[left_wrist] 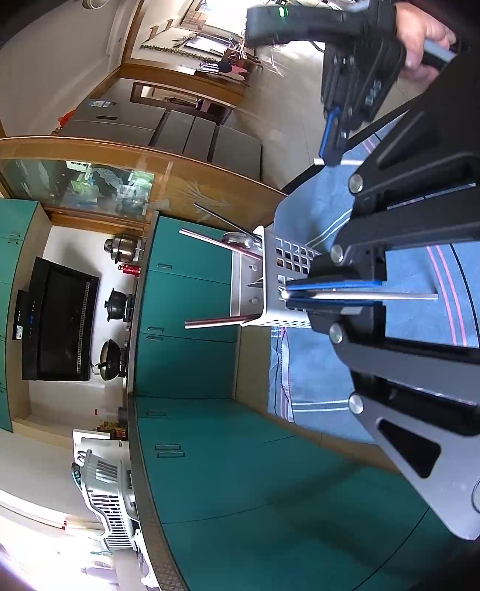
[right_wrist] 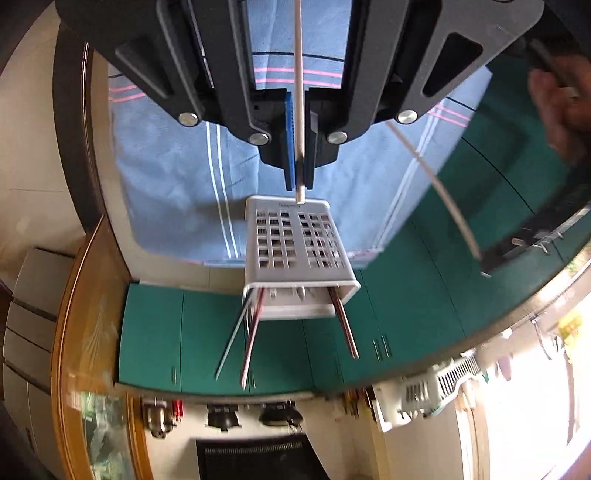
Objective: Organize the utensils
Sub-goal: 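Lift the wooden chopstick toward the caddy with the left tool while the right tool grasps another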
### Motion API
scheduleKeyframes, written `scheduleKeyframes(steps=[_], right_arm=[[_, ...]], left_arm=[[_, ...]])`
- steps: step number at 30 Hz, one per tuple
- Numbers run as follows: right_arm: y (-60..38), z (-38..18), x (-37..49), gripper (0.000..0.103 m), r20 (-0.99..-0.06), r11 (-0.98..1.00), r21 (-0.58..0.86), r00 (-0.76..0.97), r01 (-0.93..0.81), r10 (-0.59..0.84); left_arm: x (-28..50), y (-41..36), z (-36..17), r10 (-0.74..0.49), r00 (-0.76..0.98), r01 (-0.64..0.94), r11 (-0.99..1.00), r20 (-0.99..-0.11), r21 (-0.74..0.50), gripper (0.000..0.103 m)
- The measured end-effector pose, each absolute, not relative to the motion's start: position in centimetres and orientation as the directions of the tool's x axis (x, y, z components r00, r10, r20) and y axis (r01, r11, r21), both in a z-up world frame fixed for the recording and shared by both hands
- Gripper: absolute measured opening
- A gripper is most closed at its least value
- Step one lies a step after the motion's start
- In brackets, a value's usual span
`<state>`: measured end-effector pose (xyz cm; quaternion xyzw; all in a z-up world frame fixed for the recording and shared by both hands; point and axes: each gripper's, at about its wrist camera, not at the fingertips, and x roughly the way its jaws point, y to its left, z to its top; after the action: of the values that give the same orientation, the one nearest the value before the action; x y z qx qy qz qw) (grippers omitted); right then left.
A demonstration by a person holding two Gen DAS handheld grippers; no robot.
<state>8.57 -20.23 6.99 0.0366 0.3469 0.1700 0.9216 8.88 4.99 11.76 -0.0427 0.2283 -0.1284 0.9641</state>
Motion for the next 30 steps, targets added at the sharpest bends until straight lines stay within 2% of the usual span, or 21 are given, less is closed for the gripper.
scheduleKeyframes(steps=[9,17,30], right_arm=[[-20.5,10.4,6.4,0.005,-0.537,0.929,0.204,0.759,-0.308,0.369],[-20.4,13.6,6.0,0.005,-0.473,0.922,0.199,0.791,-0.333,0.388],[-20.8,13.0,6.1,0.005,-0.492,0.918,0.201,0.775,-0.342,0.397]], left_arm=[[8.5,3.8,12.8,-0.253,0.856,0.228,0.967,-0.45,-0.111,0.004],[7.9,2.4,15.3,-0.245,0.867,0.249,0.967,-0.435,-0.048,0.004],[8.1,1.8,14.2,-0.243,0.854,0.249,0.967,-0.459,-0.05,0.004]])
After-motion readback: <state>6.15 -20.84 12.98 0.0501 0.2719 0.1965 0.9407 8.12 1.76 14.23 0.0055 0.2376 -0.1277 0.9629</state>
